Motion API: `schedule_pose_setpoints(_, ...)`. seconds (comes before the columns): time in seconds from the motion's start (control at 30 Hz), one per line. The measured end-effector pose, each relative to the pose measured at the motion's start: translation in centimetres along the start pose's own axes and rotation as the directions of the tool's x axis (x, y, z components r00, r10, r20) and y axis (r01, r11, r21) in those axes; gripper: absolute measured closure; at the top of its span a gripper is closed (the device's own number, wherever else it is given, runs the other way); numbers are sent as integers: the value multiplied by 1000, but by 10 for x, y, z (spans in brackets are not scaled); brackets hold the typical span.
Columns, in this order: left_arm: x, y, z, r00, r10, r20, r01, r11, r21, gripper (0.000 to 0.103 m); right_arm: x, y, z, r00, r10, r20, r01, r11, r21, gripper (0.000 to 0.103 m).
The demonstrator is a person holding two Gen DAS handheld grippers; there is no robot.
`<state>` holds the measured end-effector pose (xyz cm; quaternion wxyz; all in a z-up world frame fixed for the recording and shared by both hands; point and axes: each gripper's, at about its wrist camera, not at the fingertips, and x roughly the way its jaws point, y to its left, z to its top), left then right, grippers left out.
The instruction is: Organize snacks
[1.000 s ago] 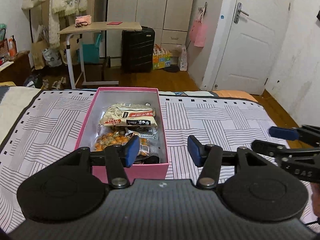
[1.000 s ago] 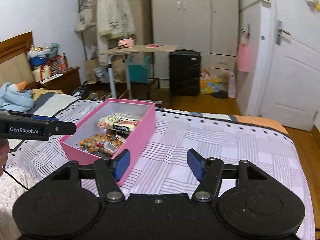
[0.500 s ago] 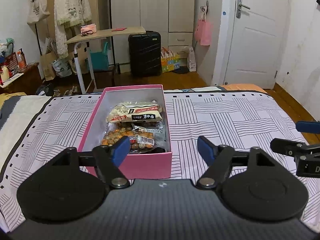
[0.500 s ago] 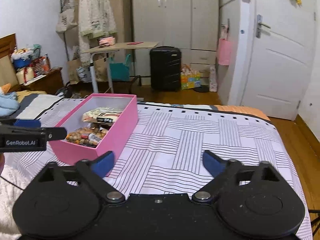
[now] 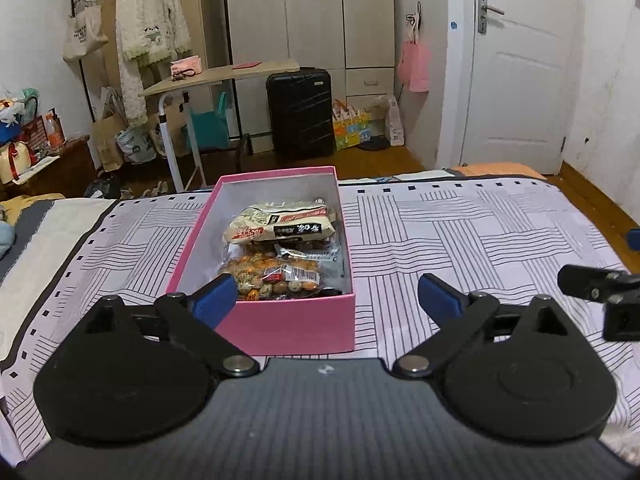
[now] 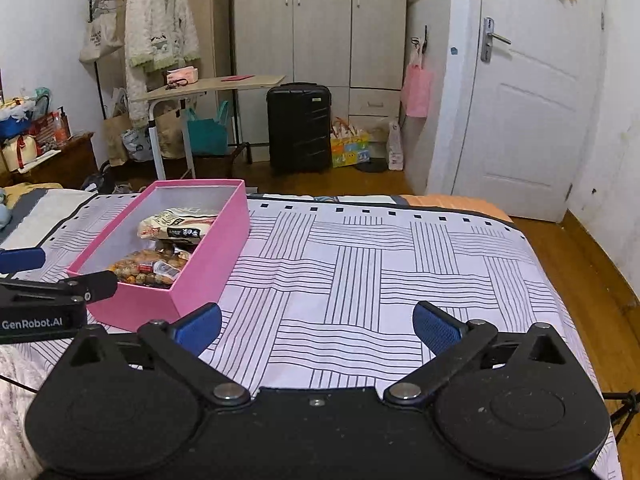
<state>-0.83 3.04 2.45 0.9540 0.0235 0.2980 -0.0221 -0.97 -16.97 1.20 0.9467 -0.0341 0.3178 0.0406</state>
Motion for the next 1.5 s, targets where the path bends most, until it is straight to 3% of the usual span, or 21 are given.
schedule_pose_setpoints(0.3,8,-3,-3,999,15,-42,-15,1000,-4,5,2,5,-6,1000,-13,-1,13,1000,1,0)
schedule_pose_setpoints(1.5,10,1,-9,997,67,-37,-67,998,-3,5,14,-4,-9,998,-66,-10,66,997,34,0)
